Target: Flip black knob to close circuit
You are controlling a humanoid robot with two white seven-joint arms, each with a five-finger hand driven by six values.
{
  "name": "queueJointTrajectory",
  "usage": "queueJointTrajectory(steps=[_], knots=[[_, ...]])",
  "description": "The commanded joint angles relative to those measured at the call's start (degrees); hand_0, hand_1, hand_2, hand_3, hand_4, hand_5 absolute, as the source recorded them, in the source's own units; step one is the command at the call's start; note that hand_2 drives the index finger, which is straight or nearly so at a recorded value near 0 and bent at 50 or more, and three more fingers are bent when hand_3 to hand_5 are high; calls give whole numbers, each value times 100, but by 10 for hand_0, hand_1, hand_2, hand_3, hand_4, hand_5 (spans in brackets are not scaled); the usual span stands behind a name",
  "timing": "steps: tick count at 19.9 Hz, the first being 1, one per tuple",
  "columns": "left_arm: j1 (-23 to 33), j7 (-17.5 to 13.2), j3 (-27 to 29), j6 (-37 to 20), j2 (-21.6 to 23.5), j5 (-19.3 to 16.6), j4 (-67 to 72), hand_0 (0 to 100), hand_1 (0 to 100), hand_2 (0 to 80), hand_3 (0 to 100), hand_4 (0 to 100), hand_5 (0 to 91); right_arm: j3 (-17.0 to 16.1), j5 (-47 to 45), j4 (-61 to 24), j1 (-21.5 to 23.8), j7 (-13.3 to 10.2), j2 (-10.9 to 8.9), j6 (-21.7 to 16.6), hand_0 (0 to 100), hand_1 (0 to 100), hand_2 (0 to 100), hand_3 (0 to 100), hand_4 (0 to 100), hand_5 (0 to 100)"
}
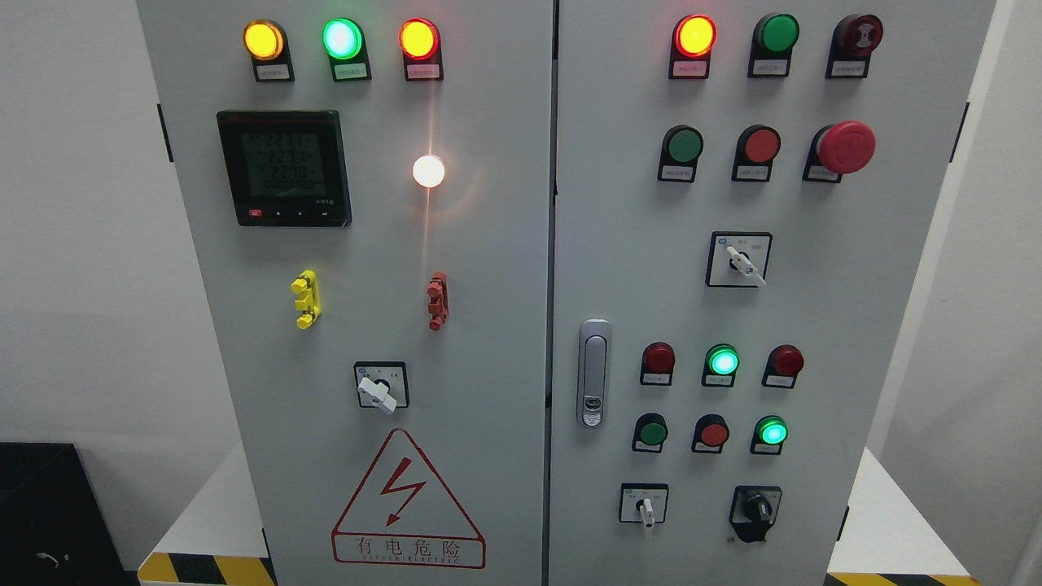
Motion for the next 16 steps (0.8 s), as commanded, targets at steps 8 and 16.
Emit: queueJointTrajectory(steps=[8,16], knots=[[0,3,2,-4,0,0,1,120,556,0,0,0,0,16,-193,13,0,65,-1,-4,0,109,0,0,0,0],[0,-6,2,-4,0,0,1,120,556,0,0,0,0,-19,-201,-92,0,425,-1,-118,0,92,0,0,0,0]])
